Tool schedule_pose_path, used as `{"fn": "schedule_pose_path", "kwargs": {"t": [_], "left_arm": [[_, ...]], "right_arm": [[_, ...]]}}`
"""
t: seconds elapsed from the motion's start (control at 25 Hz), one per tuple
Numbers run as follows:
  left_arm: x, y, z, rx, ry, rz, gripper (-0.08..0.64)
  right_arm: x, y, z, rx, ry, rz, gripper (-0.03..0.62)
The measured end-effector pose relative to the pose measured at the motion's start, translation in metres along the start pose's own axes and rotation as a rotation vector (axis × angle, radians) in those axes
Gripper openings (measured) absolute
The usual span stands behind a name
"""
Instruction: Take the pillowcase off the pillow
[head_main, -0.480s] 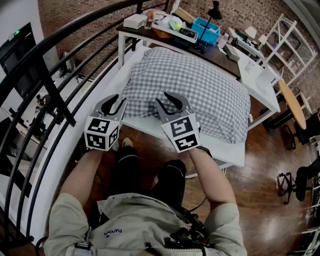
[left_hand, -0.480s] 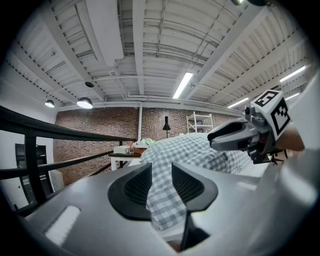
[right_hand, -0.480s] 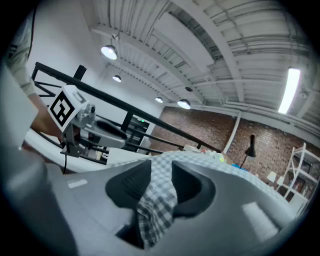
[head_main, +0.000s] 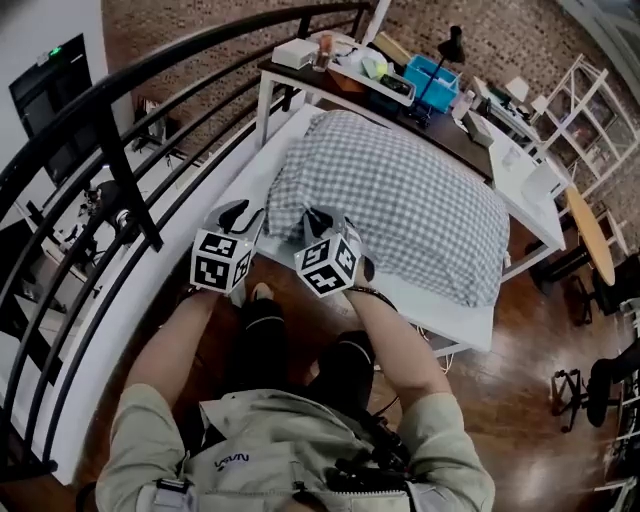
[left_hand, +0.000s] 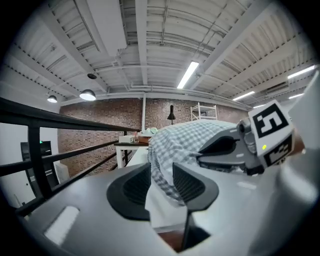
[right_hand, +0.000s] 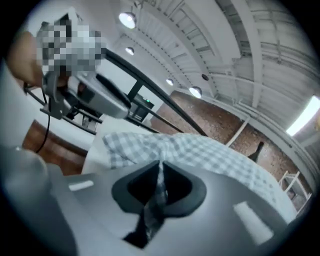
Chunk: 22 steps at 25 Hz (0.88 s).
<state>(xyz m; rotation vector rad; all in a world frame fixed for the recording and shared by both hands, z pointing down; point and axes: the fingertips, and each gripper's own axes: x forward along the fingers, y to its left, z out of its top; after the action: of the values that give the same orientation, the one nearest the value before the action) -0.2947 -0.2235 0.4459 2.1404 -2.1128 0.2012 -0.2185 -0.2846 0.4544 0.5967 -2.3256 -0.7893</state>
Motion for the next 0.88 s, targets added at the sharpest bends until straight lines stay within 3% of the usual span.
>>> {"fn": "schedule_pose_path", "kwargs": {"t": [0.16,0.36,0.52,0.6,0.72,0.88], "left_arm": [[0.014,-0.006,-0.003,0.036,0.026,-0.045,0.114],[0.021,-0.030,0.000,0.112,0.042,-0.136,0.114],[0.019,-0.080,0.002,0.214,0.054,-0.302,0.126],[0.016,-0.099,0.001,0.223,0.049,-0.370,0.127],[0.018,-0.108,-0.010,0.208,0.079,-0.415,0.153],[0.021,-0.113,-0.021,0.202,0.103,-0.415,0.155]], "right_arm": [[-0.046,-0.019,0.012,0.160,-0.131,-0.008,0.020],[-0.083,-0.029,-0.009,0.324,-0.202,0.011,0.020],[-0.100,-0.029,-0.015,0.374,-0.247,0.009,0.020],[-0.104,-0.029,-0.013,0.386,-0.266,0.008,0.020],[-0.107,-0.027,-0.011,0.395,-0.281,0.015,0.020],[-0.107,-0.019,-0.016,0.394,-0.278,0.025,0.020]]}}
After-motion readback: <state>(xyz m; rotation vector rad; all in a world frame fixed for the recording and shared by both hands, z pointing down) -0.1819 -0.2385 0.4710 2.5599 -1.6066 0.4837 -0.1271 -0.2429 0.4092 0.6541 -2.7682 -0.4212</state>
